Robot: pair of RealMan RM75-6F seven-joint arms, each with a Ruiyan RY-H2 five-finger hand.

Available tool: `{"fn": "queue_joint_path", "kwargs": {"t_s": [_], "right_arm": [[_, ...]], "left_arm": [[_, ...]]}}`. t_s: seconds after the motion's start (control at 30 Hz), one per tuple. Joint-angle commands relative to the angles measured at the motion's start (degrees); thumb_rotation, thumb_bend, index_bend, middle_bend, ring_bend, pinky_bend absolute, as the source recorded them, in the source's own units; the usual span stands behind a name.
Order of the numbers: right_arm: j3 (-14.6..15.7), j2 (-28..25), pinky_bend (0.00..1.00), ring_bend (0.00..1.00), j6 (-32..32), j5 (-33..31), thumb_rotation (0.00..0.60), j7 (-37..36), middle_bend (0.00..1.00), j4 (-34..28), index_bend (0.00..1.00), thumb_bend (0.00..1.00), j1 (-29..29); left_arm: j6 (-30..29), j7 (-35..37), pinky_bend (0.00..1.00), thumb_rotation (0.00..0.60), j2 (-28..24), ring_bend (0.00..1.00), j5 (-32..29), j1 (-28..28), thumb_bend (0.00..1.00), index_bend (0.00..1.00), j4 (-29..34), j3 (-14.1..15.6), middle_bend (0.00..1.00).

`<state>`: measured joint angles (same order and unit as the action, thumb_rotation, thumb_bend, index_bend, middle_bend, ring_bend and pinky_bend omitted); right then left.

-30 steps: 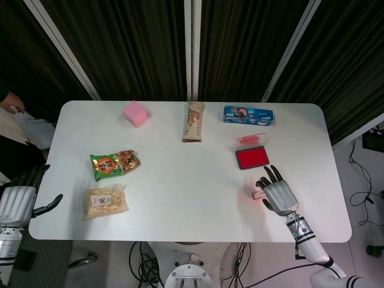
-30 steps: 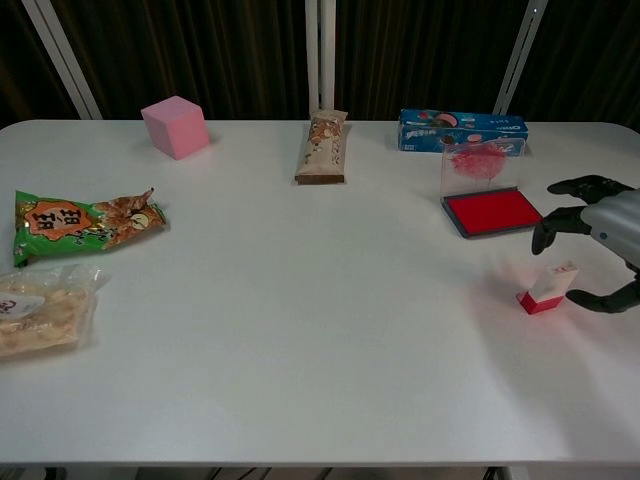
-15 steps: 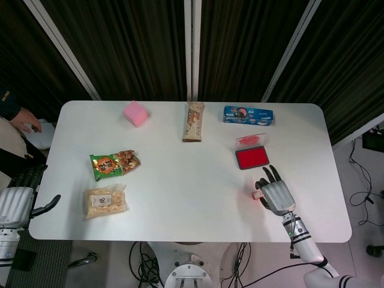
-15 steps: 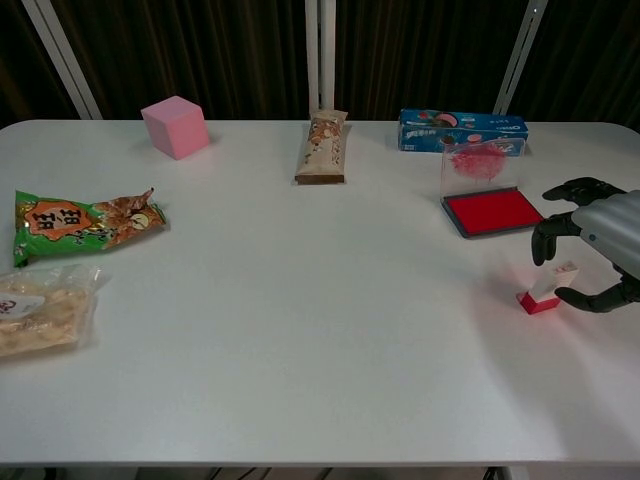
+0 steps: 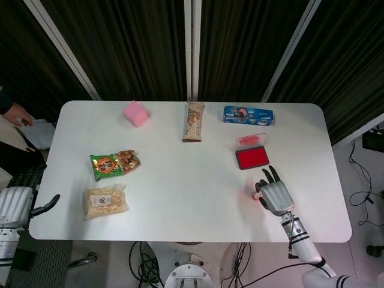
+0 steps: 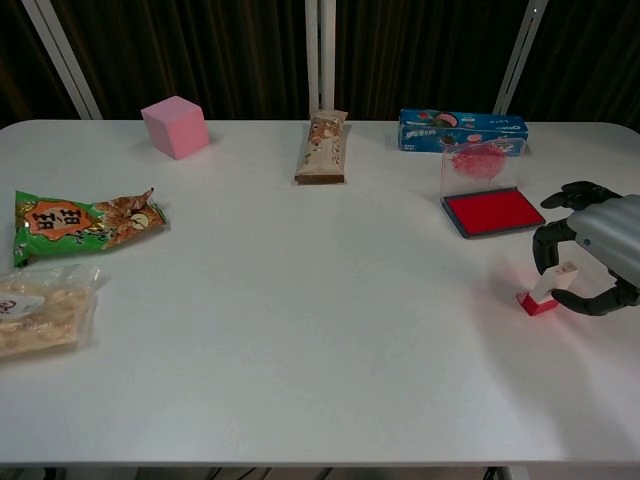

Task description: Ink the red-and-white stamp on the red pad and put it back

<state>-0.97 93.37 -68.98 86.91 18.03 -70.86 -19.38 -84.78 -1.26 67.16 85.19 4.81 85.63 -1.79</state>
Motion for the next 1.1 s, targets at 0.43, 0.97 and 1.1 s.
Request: {"fn": "queue_joint_path", "kwargs": {"t_s": [0.43, 0.97, 1.1], "right_arm": [[-0.1, 1.1, 0.00, 0.14, 0.0, -0.5, 0.600, 0.3, 0.51, 1.2, 0.58, 0.26, -0.4], [-1.2, -0.2, 0.00, 0.16, -0.9, -1.1, 0.600, -1.5, 0.53, -0.5, 0.61, 0.27, -0.6], [-3.7, -3.2, 0.00, 0.16, -0.2, -2.6, 0.600, -2.8, 0.53, -3.9, 0.61, 0.27, -1.9]], "left_arm": [[0.1, 0.6, 0.20, 0.014, 0.3, 0.12, -0.1, 0.0, 0.15, 0.08, -0.8, -0.1, 0.12], [-0.2, 1.0, 0.20, 0.015, 0.0, 0.12, 0.0, -0.3, 0.15, 0.08, -0.8, -0.1, 0.12], [0.0, 1.1, 0.20, 0.015, -0.2, 0.12, 0.0, -0.2, 0.15, 0.08, -0.7, -0.1, 0.12]]}}
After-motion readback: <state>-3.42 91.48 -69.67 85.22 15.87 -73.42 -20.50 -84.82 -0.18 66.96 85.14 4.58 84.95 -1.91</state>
